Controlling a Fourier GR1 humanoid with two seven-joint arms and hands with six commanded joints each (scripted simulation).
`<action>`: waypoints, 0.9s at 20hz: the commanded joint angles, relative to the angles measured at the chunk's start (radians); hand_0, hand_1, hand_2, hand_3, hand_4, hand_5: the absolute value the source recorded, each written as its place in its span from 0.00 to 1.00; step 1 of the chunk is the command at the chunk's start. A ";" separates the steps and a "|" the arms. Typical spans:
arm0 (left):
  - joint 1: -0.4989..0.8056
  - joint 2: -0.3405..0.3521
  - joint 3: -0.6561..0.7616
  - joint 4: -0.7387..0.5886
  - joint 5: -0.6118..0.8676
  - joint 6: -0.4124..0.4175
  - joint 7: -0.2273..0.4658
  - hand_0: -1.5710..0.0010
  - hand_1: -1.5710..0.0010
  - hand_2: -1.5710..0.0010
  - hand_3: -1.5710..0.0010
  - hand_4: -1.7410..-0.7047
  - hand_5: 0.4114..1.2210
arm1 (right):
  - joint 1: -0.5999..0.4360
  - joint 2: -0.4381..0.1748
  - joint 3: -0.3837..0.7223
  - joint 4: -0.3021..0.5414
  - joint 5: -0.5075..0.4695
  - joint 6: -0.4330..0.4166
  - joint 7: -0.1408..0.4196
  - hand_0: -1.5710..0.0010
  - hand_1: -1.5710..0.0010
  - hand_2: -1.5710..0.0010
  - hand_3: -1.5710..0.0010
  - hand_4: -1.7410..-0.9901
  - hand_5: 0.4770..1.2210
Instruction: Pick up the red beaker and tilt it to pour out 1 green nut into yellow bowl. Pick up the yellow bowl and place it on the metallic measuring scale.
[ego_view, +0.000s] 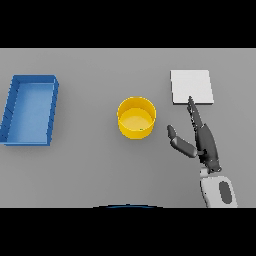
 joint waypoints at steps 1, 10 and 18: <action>0.021 -0.002 0.011 -0.005 0.022 0.006 0.021 0.00 0.00 0.00 0.07 0.00 1.00 | -0.002 -0.007 -0.001 0.001 0.007 -0.002 0.002 1.00 1.00 1.00 1.00 0.74 0.29; 0.345 -0.001 0.050 -0.288 0.232 0.137 0.065 0.00 0.00 0.00 0.11 0.00 1.00 | -0.007 -0.001 0.010 -0.001 0.025 -0.012 0.012 1.00 1.00 1.00 1.00 0.72 0.29; 0.685 0.127 -0.080 -0.888 0.353 0.210 0.361 0.00 0.00 0.00 0.10 0.08 0.59 | 0.010 -0.007 -0.004 0.009 0.004 -0.003 -0.006 1.00 1.00 1.00 1.00 0.77 0.27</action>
